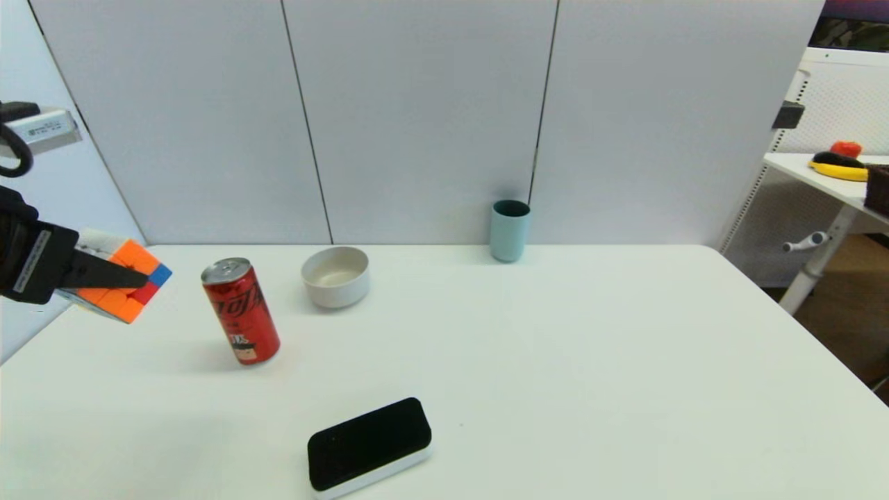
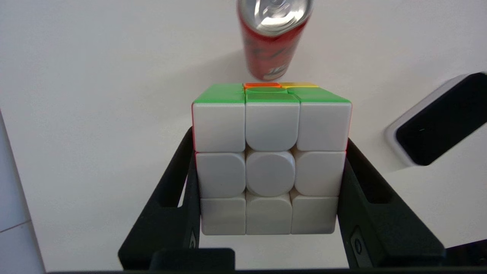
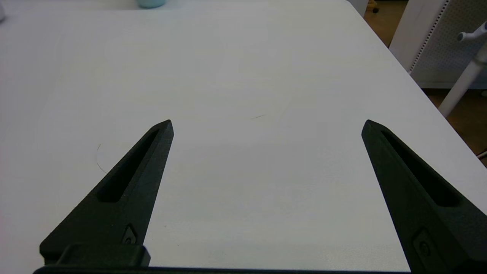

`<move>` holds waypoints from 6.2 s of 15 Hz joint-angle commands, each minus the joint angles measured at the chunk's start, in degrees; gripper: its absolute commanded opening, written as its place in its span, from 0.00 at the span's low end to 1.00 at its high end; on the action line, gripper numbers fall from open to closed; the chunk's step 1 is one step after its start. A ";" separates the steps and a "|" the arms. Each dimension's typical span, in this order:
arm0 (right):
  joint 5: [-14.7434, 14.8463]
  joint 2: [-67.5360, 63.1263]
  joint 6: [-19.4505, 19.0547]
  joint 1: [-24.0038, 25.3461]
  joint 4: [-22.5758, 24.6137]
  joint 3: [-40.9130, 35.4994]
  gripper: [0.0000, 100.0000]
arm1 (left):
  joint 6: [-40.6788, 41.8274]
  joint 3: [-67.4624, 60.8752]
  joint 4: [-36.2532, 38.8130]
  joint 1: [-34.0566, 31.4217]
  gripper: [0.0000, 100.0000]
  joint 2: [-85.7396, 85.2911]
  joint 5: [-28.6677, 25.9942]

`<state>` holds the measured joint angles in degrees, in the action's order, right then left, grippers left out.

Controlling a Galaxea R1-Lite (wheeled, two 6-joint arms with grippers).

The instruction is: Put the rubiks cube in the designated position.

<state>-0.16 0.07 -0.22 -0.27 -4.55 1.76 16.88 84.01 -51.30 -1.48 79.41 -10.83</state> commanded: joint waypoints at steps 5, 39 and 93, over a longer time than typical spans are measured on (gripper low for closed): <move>-0.02 -0.07 -0.04 0.00 -0.02 0.00 1.00 | -13.19 13.29 -0.38 18.26 0.00 12.08 0.10; -0.02 -0.07 -0.04 0.00 -0.02 0.00 1.00 | -18.11 29.11 23.79 27.84 0.00 51.64 11.88; -0.02 -0.07 -0.04 0.00 -0.02 0.00 1.00 | -11.79 -67.22 47.78 0.68 1.00 -68.51 2.39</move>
<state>-0.13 0.07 -0.21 -0.27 -4.53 1.76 5.21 20.29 -3.44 1.87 15.37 -6.91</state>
